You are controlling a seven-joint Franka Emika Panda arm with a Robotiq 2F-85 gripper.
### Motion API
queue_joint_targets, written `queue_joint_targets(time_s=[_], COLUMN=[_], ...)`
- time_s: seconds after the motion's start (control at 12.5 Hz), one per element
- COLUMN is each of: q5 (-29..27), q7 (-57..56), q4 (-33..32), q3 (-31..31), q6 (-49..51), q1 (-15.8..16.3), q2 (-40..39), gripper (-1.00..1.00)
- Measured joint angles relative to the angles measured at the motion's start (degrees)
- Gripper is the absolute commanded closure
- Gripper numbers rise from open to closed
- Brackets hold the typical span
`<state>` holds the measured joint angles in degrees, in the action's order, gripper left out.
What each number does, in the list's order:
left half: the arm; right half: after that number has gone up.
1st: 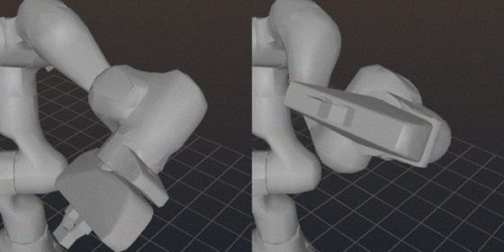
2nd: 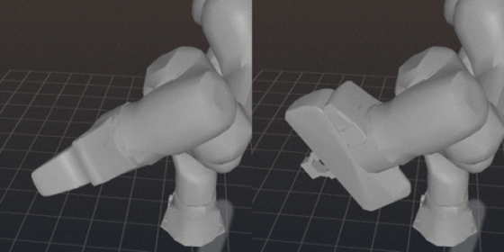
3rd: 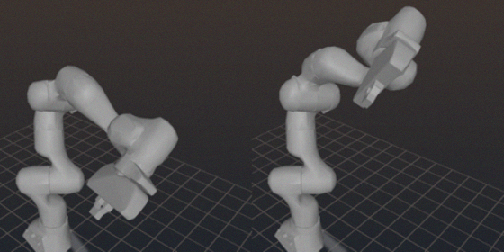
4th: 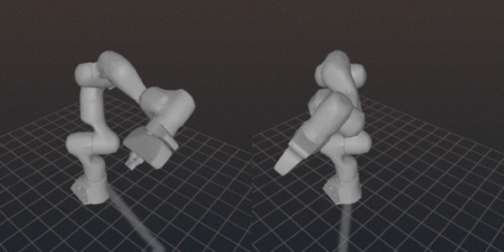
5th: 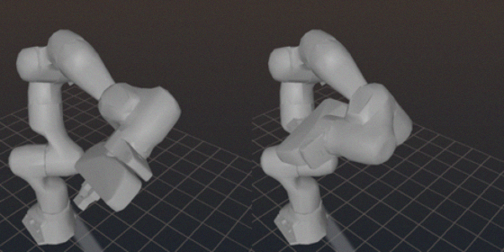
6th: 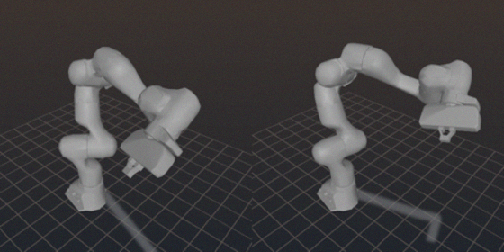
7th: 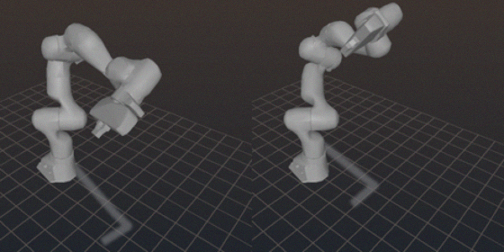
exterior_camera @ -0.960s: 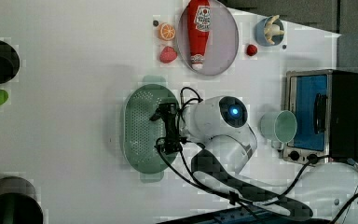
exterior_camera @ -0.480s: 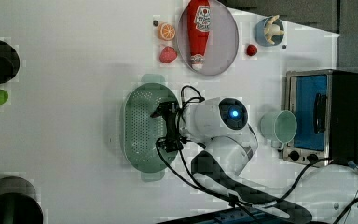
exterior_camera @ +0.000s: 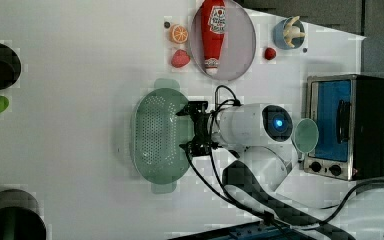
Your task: Drag strainer left to right.
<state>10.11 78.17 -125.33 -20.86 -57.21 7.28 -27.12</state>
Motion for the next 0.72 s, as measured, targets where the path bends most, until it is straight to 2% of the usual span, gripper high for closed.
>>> queue_joint_targets(time_s=[0.32, 0.56, 0.72], q5=[1.63, 0.17, 0.45], q7=[-1.73, -3.47, -5.2], q4=[-3.69, -4.92, -6.38], q3=[1.22, 3.08, 4.7], q6=[-0.06, 0.87, 0.9], q1=[-2.39, -5.36, -6.17], q2=[0.78, 1.3, 2.64], gripper=[-1.0, -1.0, -1.0])
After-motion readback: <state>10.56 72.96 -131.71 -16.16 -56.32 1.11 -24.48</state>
